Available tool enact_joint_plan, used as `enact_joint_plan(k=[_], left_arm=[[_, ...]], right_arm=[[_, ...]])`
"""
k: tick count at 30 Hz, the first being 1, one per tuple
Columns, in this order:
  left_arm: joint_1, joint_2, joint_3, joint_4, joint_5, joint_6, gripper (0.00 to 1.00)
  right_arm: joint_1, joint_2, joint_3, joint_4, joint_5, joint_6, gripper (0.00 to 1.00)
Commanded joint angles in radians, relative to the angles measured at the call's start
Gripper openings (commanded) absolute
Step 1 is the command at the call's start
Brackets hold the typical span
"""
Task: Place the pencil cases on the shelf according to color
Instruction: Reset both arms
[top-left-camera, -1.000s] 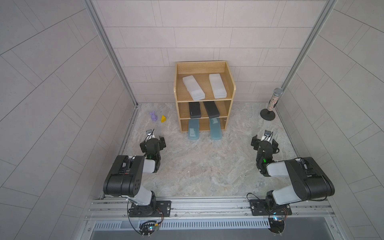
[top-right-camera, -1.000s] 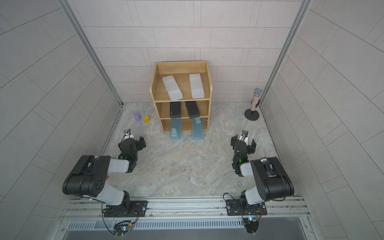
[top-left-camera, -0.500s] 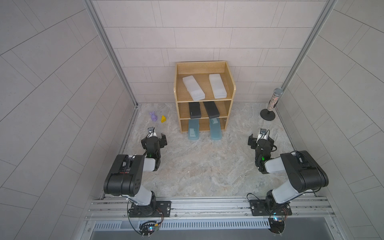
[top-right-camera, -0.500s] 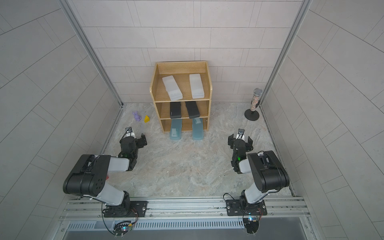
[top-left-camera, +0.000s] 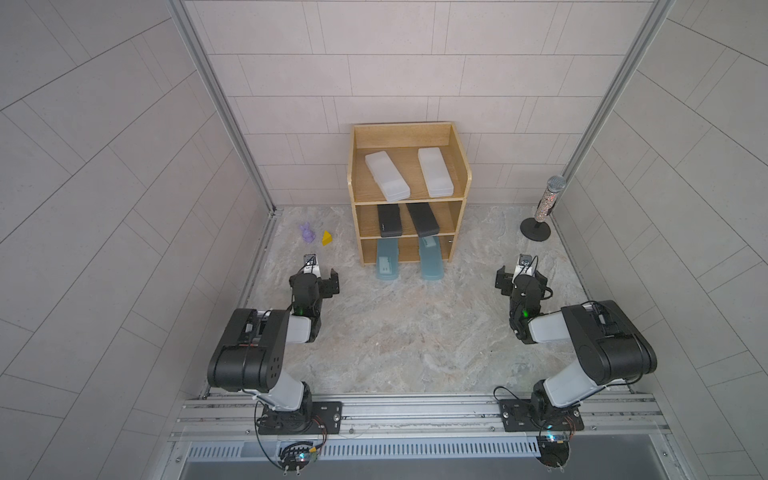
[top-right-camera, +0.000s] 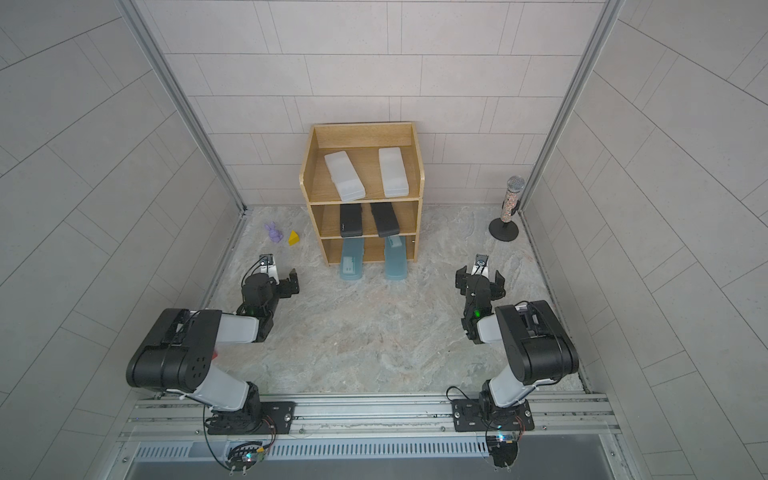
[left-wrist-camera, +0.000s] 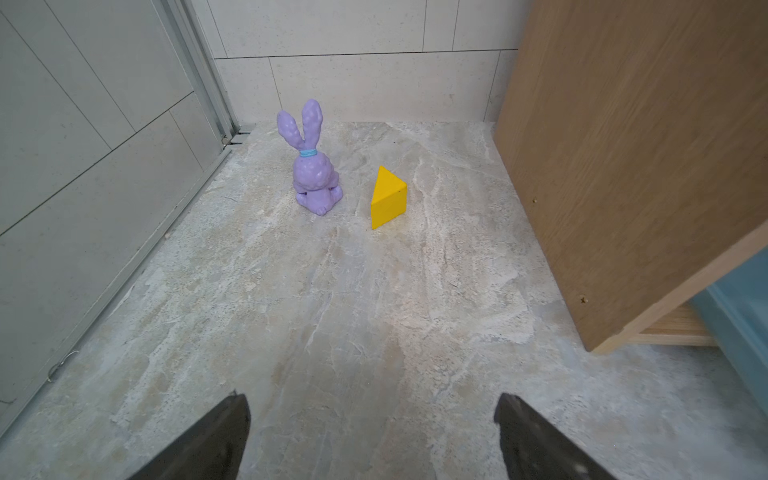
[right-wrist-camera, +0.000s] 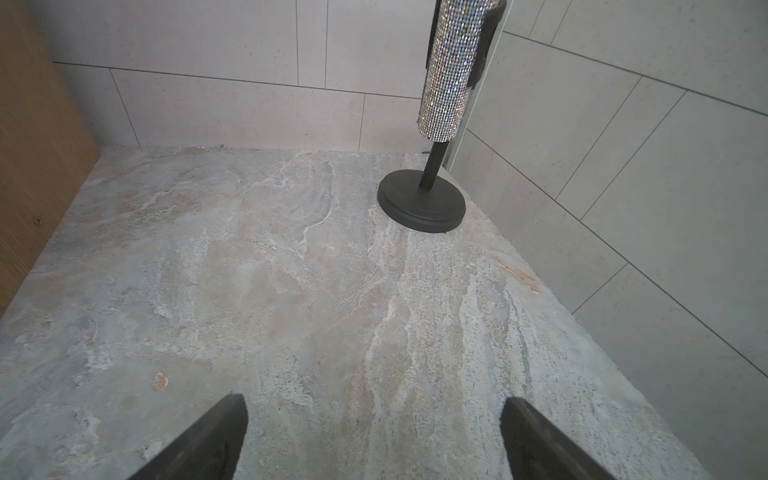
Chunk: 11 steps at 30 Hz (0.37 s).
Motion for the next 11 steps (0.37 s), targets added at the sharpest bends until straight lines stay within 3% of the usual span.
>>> enact_joint_plan(k=[1,11], left_arm=[[0.004,0.009,0.026,-0.014,0.021,0.015,1.00],[0.004,0.009,0.032,-0.020,0.002,0.009,1.00]], right_arm=[[-0.004,0.002,0.008,-0.014,0.005,-0.002,1.00],[-0.004,0.002,0.008,-0.014,0.005,-0.002,1.00]])
